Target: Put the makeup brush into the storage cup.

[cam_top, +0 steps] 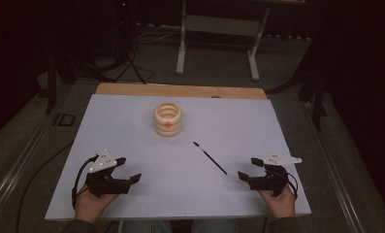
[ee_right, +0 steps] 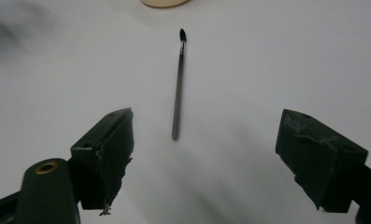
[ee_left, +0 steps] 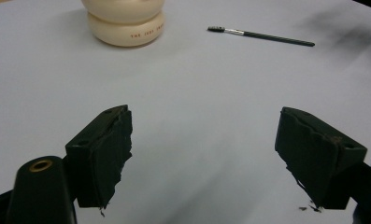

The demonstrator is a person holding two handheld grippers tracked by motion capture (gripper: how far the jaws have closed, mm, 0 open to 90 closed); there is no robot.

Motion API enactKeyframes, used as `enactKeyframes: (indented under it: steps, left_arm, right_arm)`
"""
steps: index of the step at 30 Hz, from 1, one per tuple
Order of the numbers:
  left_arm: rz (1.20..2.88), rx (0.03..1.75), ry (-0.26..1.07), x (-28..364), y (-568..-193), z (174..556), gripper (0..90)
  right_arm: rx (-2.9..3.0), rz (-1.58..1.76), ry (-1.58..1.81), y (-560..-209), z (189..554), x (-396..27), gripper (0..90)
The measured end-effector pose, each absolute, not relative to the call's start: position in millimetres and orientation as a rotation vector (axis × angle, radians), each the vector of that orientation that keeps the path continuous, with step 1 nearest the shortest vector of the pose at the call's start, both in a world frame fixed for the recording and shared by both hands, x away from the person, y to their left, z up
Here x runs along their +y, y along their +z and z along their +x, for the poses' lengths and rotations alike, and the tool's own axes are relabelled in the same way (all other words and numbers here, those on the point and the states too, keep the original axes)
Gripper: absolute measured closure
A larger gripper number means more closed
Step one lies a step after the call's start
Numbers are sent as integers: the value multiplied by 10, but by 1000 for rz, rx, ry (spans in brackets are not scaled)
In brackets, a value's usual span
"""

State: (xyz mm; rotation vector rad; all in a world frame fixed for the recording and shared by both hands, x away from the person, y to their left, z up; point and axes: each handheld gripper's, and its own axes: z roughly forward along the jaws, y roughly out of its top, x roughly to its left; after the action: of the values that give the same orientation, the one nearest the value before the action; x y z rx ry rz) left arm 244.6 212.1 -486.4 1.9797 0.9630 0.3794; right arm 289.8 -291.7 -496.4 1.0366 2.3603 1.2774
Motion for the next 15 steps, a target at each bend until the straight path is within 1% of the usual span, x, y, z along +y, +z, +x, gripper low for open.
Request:
enactKeyframes:
  steps: [15]
  left_arm:
    - [1980, 961, 381, 2119, -4861, 2453, 194]
  right_arm:
    - [2366, 1036, 1256, -4950, 2902, -2894, 192]
